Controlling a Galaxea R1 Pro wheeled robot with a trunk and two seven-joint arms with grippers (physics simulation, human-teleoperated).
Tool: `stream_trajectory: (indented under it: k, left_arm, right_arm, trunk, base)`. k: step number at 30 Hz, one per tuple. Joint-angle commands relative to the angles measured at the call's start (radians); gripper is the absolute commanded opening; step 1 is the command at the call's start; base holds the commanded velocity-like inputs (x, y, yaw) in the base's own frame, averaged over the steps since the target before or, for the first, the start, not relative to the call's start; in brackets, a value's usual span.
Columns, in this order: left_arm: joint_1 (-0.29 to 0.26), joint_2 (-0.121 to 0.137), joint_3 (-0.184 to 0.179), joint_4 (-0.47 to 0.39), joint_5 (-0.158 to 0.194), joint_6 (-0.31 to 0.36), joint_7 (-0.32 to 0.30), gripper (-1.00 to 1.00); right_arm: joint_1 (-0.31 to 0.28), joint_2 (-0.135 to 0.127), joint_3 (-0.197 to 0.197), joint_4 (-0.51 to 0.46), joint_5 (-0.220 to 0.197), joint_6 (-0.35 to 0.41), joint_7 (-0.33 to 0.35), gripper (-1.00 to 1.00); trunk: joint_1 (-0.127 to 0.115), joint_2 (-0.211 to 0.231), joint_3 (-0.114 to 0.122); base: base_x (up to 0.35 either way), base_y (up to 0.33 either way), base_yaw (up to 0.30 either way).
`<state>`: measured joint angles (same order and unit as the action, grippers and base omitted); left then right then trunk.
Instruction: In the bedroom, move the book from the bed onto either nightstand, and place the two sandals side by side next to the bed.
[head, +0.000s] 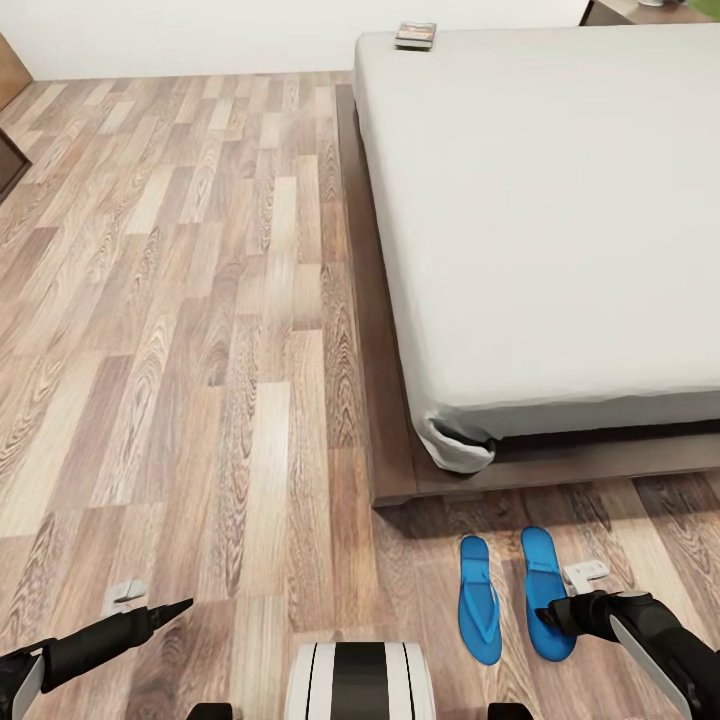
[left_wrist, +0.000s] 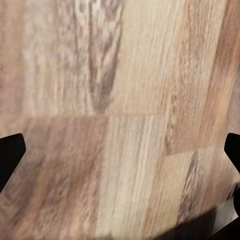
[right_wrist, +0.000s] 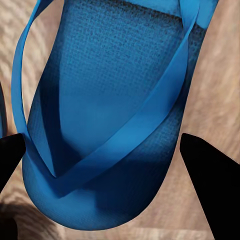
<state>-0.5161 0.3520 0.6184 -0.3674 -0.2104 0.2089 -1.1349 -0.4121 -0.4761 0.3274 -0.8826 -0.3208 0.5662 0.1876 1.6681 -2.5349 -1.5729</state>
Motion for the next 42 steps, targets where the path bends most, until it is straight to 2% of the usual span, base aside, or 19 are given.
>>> stream_trajectory:
  k: [1, 11, 17, 23, 33, 42]
  left_arm:
    - [-0.001, -0.001, 0.009, -0.001, -0.007, 0.011, -0.006, 1.0]
    - [-0.001, -0.001, 0.008, -0.001, -0.007, 0.011, -0.006, 1.0]
    - [-0.001, -0.001, 0.008, -0.001, -0.007, 0.011, -0.006, 1.0]
    - [-0.001, -0.001, 0.009, -0.001, -0.007, 0.011, -0.006, 1.0]
    - [-0.001, -0.001, 0.008, -0.001, -0.007, 0.011, -0.006, 1.0]
    - [-0.001, -0.001, 0.008, -0.001, -0.007, 0.011, -0.006, 1.0]
  right_arm:
    - [-0.001, -0.001, 0.002, -0.001, -0.001, 0.004, 0.001, -1.0]
    - [-0.001, 0.0, 0.003, -0.001, -0.001, 0.004, 0.001, -1.0]
    - [-0.001, 0.001, 0.006, -0.013, 0.003, 0.001, 0.002, -1.0]
    - [-0.001, 0.002, 0.009, -0.01, 0.005, -0.106, 0.001, -1.0]
    - [-0.001, 0.002, 0.009, -0.007, 0.011, -0.12, 0.001, -1.0]
    - [-0.001, 0.002, 0.009, -0.007, 0.012, -0.12, 0.0, -1.0]
  trunk:
    - [0.0, 0.0, -0.001]
    - [0.004, -0.002, -0.035]
    - [0.004, -0.002, -0.035]
    - [0.004, -0.002, -0.035]
    - [0.004, -0.002, -0.035]
    - [0.008, -0.004, -0.07]
  base:
    - [0.0, 0.0, 0.0]
    - [0.0, 0.0, 0.0]
    - [0.0, 0.0, 0.0]
    - [0.0, 0.0, 0.0]
    - [0.0, 0.0, 0.0]
    - [0.0, 0.0, 0.0]
